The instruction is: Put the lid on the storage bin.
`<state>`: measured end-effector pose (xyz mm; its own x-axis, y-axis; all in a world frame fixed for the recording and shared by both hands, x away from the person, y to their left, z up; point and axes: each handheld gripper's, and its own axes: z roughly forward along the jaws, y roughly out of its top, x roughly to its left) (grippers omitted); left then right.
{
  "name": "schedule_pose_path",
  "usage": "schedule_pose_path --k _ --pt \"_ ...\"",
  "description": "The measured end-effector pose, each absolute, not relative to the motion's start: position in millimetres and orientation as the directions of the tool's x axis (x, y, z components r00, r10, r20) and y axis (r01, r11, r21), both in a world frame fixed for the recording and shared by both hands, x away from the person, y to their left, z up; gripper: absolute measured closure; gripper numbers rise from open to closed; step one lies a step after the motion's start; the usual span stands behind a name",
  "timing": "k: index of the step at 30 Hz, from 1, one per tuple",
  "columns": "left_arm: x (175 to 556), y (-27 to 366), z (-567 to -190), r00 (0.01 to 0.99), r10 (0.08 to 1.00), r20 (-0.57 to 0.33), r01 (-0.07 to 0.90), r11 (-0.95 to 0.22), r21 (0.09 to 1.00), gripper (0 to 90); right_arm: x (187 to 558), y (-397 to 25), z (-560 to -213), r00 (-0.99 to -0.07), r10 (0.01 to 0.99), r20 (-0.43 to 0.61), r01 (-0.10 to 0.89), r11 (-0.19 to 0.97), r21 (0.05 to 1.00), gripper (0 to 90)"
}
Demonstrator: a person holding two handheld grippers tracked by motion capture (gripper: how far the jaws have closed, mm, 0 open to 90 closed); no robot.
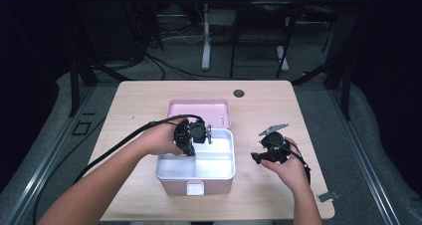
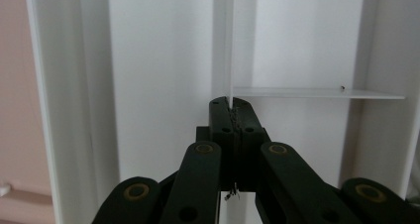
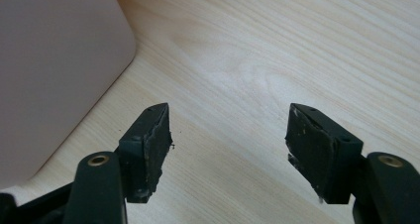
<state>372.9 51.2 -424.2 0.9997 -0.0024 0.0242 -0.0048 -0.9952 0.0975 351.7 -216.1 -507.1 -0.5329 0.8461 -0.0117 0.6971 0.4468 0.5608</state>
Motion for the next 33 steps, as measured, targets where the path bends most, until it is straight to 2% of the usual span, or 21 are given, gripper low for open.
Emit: schedule_pose_path --k 33 --pt "373.0 50.1 -434.3 1.000 0.009 0.018 0.008 -0.996 0.091 89.2 351.9 -216.4 -508.3 -0.530 0.848 -0.011 0.698 0.444 0.561 33.4"
